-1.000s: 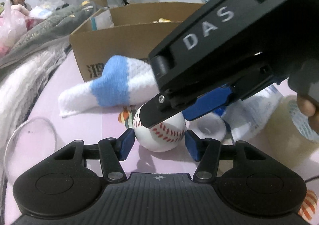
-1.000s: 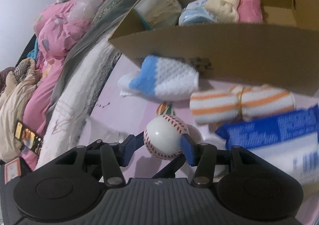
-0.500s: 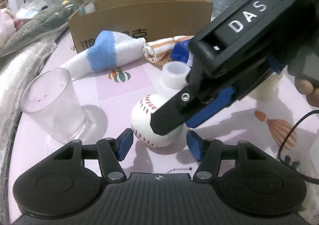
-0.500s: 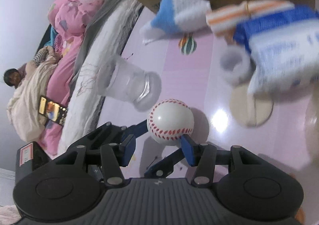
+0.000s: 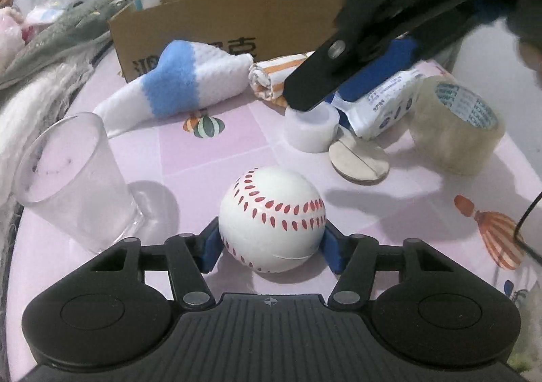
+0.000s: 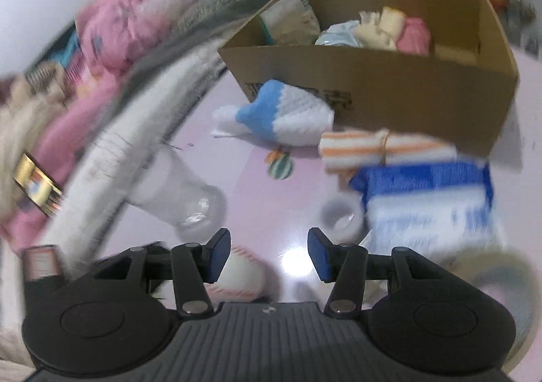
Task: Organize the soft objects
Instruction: 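Grasp the white tape roll with right gripper while left gripper holds the ball, then carry the ball with left gripper while right gripper carries the tape roll over the box, then open both grippers to drop the ball and tape roll into the box, then move both grippers back from the box toward the remaining items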
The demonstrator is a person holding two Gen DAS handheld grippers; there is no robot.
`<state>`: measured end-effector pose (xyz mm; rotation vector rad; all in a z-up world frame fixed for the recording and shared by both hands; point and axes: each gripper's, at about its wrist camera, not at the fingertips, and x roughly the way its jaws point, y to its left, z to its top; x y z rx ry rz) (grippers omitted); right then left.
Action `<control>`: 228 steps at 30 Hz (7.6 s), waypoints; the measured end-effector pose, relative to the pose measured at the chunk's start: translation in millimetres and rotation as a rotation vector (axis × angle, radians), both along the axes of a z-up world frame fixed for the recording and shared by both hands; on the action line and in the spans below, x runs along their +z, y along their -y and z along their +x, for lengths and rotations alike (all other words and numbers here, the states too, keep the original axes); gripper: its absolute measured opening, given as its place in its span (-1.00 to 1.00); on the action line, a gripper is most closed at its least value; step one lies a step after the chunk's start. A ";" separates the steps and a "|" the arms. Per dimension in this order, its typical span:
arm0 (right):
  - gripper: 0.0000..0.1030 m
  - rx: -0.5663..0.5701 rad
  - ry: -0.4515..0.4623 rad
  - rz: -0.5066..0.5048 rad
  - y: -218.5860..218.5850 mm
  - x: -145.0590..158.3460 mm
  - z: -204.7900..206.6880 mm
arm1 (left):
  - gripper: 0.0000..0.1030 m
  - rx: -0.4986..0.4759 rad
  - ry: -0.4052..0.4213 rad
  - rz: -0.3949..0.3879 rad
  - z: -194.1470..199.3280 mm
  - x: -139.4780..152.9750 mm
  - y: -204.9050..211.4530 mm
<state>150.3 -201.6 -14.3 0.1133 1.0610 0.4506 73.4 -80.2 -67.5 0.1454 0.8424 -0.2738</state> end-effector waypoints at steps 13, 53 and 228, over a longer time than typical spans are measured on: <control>-0.91 0.107 -0.047 -0.348 -39.8 -51.4 37.7 | 0.11 0.011 -0.004 0.010 -8.9 1.1 -6.9; -0.97 0.067 -0.066 -0.046 -8.2 -35.3 -14.8 | 0.15 -0.012 0.095 0.072 -1.2 19.6 25.6; -0.26 -0.340 0.214 -0.054 43.8 -61.9 -88.0 | 0.46 -0.192 0.113 0.091 -41.8 -8.8 36.0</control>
